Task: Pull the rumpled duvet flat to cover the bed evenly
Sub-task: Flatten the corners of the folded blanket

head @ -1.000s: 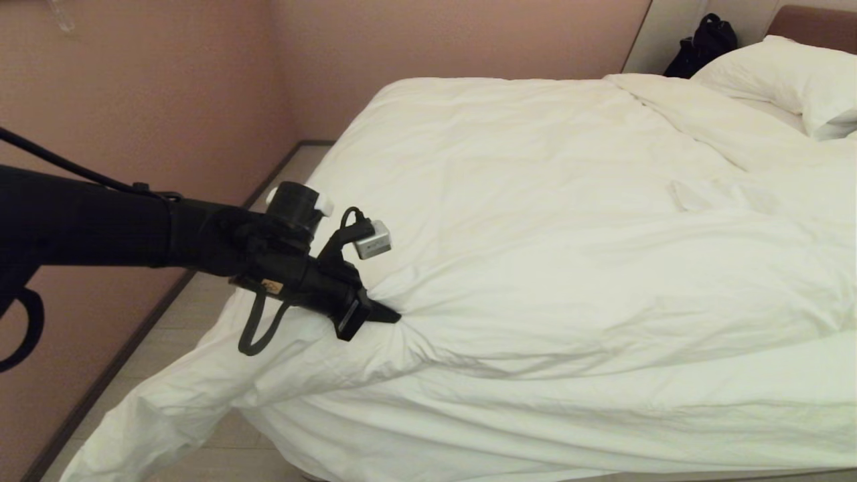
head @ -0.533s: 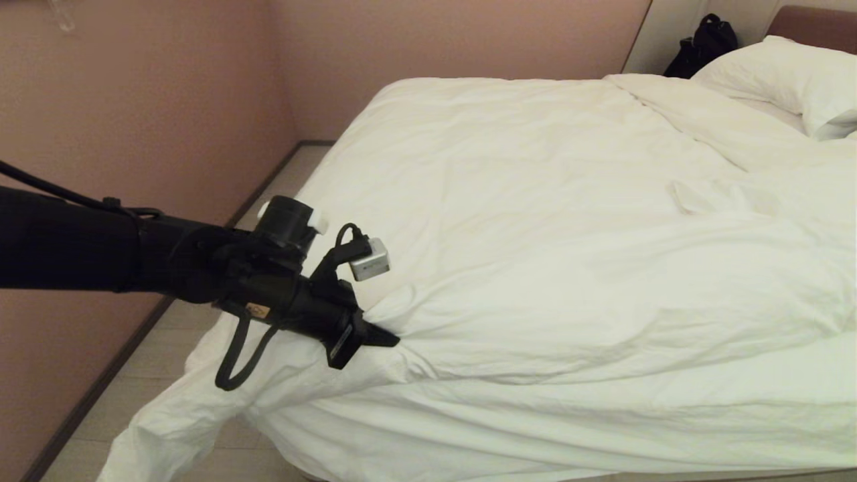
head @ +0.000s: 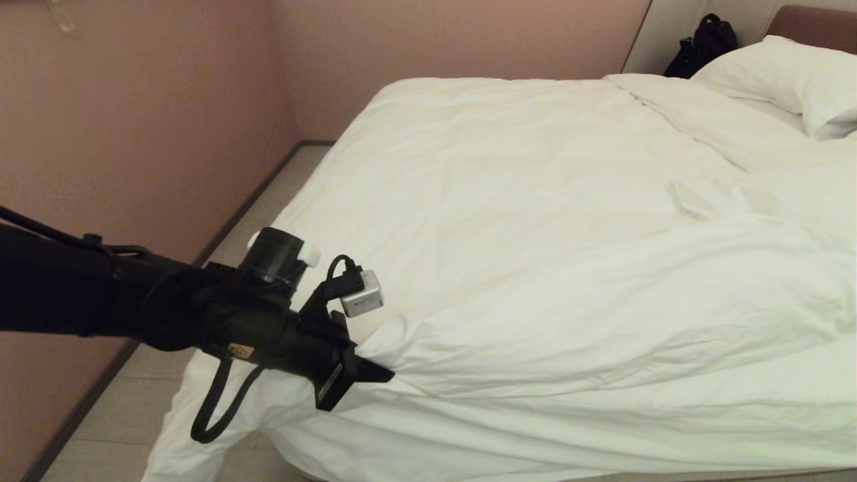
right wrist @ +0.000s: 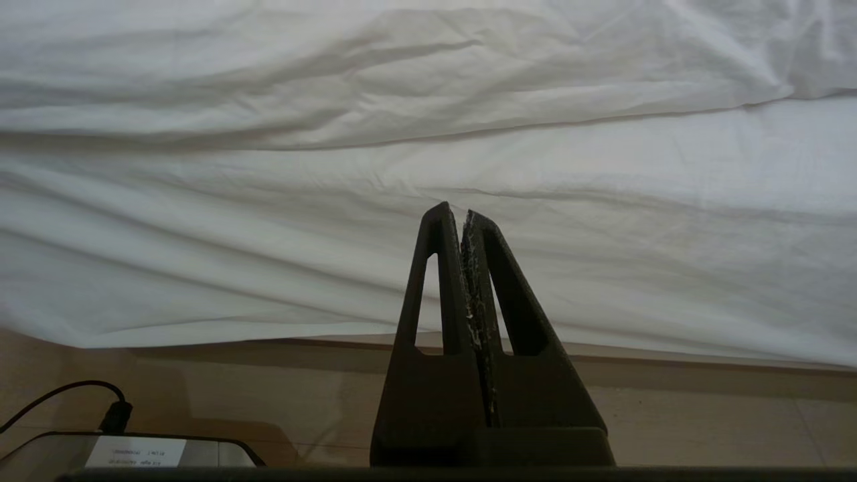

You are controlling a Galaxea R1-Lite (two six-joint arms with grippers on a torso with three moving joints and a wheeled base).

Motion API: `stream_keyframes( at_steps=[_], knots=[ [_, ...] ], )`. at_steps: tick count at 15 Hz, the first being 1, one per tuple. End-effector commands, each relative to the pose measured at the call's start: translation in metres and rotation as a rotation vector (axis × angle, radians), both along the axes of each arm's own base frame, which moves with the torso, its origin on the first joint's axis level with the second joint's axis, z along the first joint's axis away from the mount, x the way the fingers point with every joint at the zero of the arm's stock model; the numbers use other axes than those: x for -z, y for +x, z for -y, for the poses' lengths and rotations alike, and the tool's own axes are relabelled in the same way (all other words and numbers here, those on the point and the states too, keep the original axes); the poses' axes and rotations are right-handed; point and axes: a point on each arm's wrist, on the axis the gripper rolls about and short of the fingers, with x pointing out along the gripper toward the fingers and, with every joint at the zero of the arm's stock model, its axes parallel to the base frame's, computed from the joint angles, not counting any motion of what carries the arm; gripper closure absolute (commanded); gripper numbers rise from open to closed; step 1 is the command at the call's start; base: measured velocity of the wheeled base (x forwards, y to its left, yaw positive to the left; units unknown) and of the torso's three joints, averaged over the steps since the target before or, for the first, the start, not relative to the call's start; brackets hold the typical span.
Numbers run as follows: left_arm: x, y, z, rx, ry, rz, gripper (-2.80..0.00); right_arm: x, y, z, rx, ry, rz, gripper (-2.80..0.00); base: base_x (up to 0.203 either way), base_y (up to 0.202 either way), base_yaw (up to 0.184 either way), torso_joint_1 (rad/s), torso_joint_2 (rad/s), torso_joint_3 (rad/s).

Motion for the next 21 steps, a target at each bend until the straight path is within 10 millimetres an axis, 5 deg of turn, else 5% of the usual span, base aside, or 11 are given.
stream_keyframes(
  at_steps=[1, 15, 16, 21],
  knots=[
    [0.002, -0.011, -0.003, 0.008, 0.007, -0.015, 0.00, 0.000, 0.000, 0.000, -0.001, -0.001, -0.001, 0.00, 0.000, 0.000, 0.000, 0.000, 0.00, 0.000],
    [0.018, -0.026, -0.003, 0.029, 0.026, -0.045, 0.00, 0.000, 0.000, 0.000, -0.001, -0.001, -0.001, 0.00, 0.000, 0.000, 0.000, 0.000, 0.00, 0.000],
    [0.019, -0.026, -0.003, 0.027, 0.018, -0.037, -2.80, 0.000, 0.000, 0.000, -0.001, -0.001, -0.001, 0.00, 0.000, 0.000, 0.000, 0.000, 0.00, 0.000],
    [0.021, -0.030, -0.003, 0.034, 0.014, -0.022, -2.80, 0.000, 0.000, 0.000, -0.001, -0.001, -0.001, 0.00, 0.000, 0.000, 0.000, 0.000, 0.00, 0.000]
  ],
)
